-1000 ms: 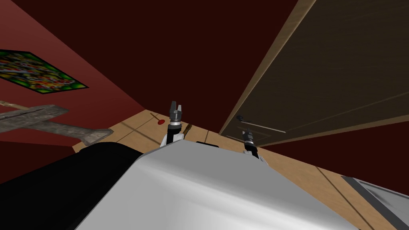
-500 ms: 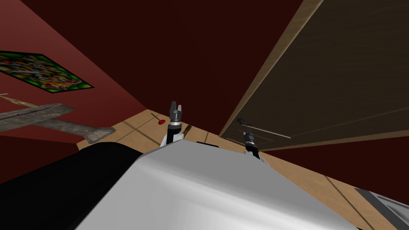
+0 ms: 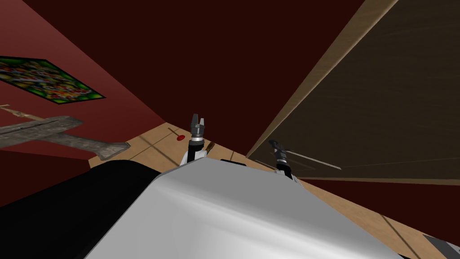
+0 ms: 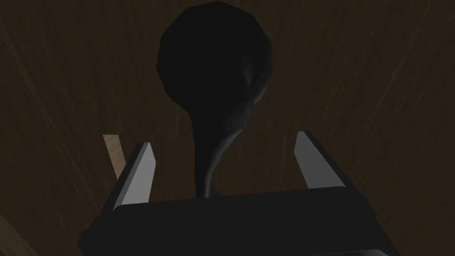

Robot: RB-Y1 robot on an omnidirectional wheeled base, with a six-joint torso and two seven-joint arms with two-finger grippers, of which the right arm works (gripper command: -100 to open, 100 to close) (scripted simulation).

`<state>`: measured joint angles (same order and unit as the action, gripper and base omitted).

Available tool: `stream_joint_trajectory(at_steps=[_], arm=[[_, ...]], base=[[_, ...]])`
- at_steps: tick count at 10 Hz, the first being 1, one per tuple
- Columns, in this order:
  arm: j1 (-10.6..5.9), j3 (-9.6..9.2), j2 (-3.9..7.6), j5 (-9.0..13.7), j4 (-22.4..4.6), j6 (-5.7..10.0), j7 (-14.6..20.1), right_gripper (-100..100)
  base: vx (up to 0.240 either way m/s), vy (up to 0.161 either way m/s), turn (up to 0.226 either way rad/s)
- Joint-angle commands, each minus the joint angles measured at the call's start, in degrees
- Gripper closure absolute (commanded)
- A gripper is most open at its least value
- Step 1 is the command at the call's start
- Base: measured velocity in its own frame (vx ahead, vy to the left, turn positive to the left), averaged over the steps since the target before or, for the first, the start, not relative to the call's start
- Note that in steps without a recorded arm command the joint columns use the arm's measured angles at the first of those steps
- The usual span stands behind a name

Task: Pull the door open

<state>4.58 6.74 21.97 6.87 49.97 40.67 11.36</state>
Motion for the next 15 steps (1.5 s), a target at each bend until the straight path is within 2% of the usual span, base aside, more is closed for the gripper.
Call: stream_joint_trajectory(at_steps=[1,2,3,8,15], arm=[[-0.12,0.27,-0.1,0.1,-0.4,0.09,-0.2,-100],[-0.09,0.17,-0.05,0.1,-0.2,0.07,-0.1,-100],[-0.09,0.17,-0.05,0.1,-0.2,0.07,-0.1,100],[-0.09,0.17,-0.05,0.1,-0.2,0.07,-0.1,100],[3.73,-3.75,3.44,-1.3,1.2,3.79,4.5,100]], base=[[0.184,-0.065,0.041],[0.084,-0.027,0.012],[-0.011,0.003,-0.006],[-0.016,0.003,-0.001],[-0.194,-0.046,0.114]])
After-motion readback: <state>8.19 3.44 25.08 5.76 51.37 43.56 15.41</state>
